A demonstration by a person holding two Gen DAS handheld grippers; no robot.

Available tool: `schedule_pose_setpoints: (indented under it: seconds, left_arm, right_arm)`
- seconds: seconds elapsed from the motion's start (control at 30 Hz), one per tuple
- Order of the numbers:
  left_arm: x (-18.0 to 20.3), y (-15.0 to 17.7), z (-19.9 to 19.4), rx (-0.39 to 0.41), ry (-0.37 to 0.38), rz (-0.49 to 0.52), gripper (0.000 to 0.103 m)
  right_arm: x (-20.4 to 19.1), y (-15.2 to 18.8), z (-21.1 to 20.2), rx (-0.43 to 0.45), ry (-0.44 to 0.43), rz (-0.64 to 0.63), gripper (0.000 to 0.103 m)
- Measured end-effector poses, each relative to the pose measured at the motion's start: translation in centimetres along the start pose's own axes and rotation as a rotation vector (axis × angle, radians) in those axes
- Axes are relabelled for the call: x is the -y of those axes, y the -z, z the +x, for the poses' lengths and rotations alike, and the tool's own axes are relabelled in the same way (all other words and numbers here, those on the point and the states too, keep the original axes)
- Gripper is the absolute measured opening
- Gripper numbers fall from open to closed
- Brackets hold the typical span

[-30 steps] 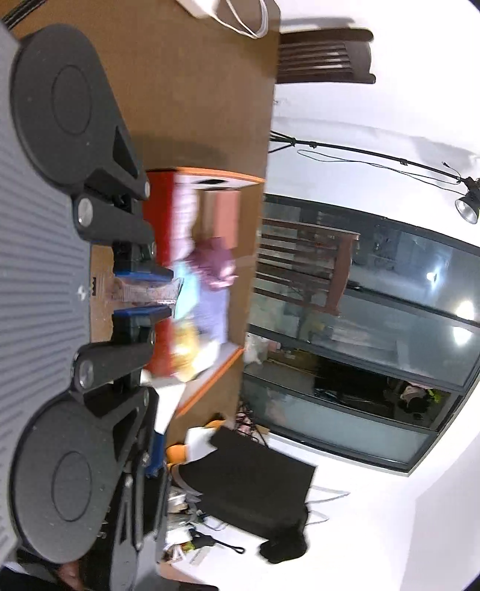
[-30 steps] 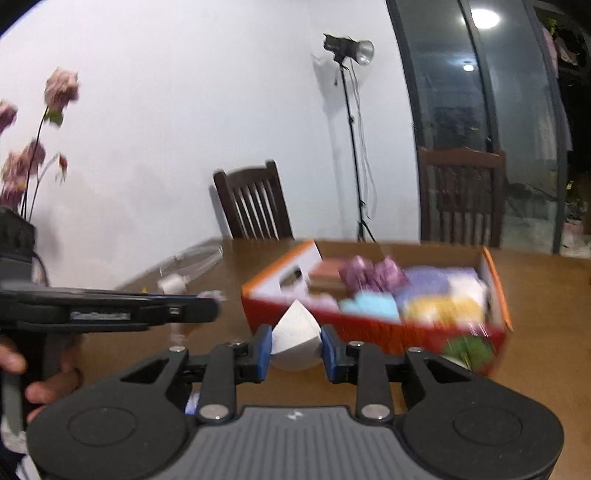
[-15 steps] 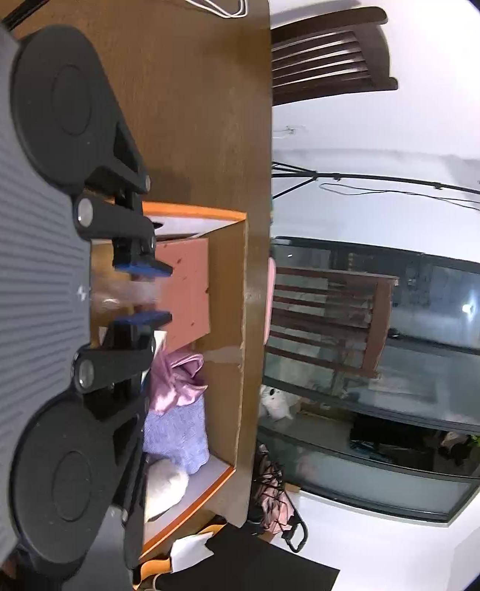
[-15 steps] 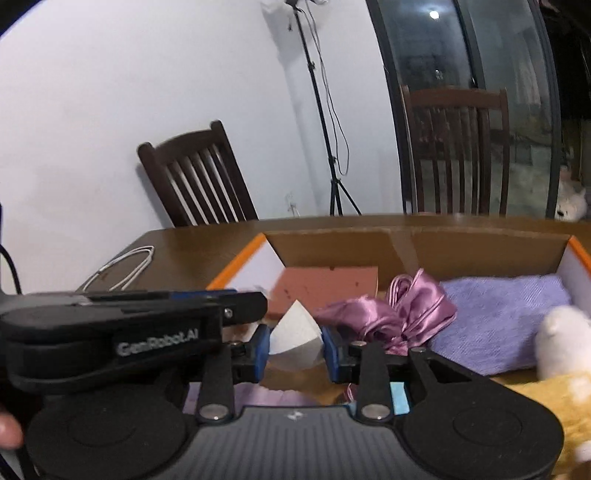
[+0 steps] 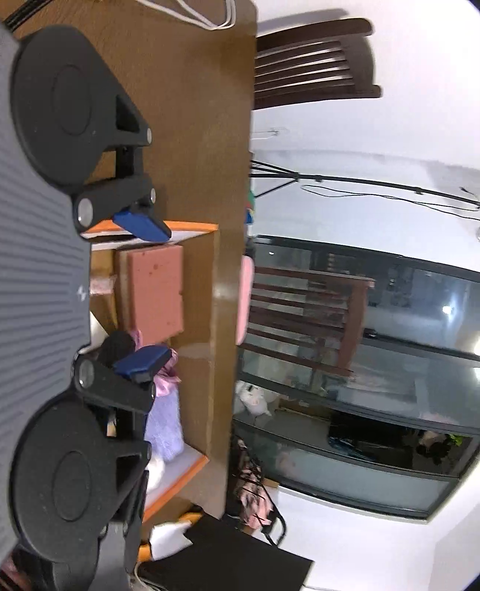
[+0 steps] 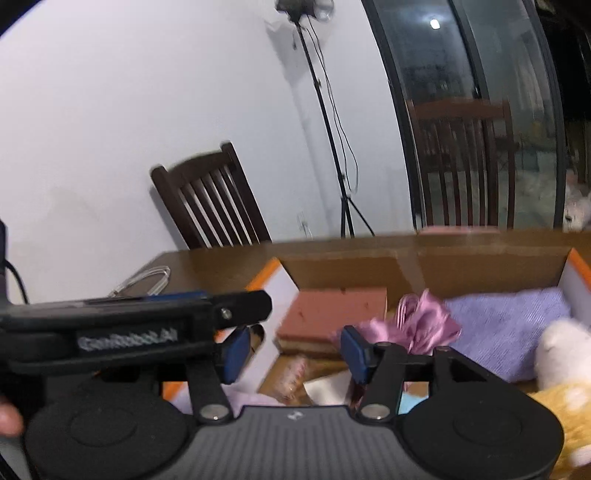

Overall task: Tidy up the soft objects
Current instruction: 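Lower the packet and wedge into the box and open both grippers, then withdraw both grippers from the box toward the blue tissue pack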

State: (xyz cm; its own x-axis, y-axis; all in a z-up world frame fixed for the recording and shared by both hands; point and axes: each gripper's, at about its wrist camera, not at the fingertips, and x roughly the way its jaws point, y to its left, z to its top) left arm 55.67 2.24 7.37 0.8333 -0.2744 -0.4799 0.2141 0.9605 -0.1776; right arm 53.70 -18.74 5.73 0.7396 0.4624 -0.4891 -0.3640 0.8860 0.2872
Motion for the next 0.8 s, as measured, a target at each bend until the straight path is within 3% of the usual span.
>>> schedule_pose_setpoints:
  seconds: [0.13,0.23,0.37,0.5,0.63,0.8]
  left_arm:
    - [1.0,-0.3,-6.7,0.120,0.040,0.013,0.079]
    - [1.9,1.0,-11.7,0.164,0.078,0.022,0.079]
    - [3.1,3.9,-17.0,0.201,0.051,0.063,0.086]
    - [4.6,8.1,-21.2,0.200,0.000,0.098,0.097]
    - [6.3,14.0,-24.5,0.171,-0.001,0.155,0.102]
    - [6.7,18.8,-27.2,0.123,0.010,0.108,0.102]
  right_arm:
    - [-0.9,-0.4,-5.9,0.076,-0.025,-0.029,0.055]
    - [-1.2,0.1,-11.3,0.120,0.018,-0.096,0.057]
    - [-1.1,1.4,-18.4,0.186,0.100,-0.159,0.071]
    - [-1.0,4.2,-24.0,0.217,0.143,-0.183,0.076]
    - [-1.2,8.8,-27.1,0.215,0.179,-0.188,0.078]
    - [-2.0,15.1,-29.5,0.185,0.125,-0.108,0.085]
